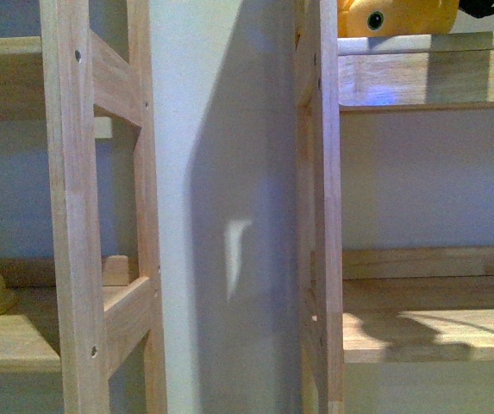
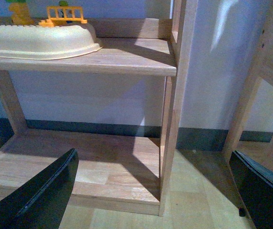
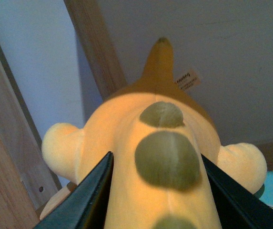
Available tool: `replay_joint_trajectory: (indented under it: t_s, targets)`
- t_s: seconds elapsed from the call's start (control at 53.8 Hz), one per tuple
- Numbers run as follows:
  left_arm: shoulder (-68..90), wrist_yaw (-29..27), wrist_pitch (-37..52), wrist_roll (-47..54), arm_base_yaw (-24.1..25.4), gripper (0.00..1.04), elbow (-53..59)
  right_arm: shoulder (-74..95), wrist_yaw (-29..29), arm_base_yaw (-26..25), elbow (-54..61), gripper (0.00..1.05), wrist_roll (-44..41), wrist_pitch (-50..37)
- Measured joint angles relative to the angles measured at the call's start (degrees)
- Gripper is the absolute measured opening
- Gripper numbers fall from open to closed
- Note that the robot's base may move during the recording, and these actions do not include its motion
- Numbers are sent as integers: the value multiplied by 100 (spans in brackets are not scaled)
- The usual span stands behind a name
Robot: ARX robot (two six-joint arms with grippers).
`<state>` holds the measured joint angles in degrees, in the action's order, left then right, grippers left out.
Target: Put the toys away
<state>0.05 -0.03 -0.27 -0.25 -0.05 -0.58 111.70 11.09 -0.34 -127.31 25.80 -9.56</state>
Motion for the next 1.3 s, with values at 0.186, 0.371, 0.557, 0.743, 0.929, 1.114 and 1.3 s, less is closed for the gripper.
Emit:
replay_joint_trajectory:
  t_s: [0.186,0.371,0.557,0.743,0.929,1.114,1.3]
  targets:
    - [0,0,0,0,0,98,0,0,-168,-74,-17,90,-68,116]
    - [0,0,0,0,0,98,0,0,-435,-118,-142,98,-225,225]
    - [0,0,0,0,0,98,0,-170,-778,-195,-188,98,-439,280]
    - [0,0,0,0,0,98,0,-1287,-1816,-304,916,98,-887,-76]
    - [0,0,0,0,0,98,0,-3115,-2446,-496,3362,98,-1517,-1169]
    - [0,0,0,0,0,98,0,-4575,-2389,-938,5414,98,-1685,-1753]
    - [0,2,0,0,0,98,0,-5899,-1779,-1617,7097,98,-1405,-1469]
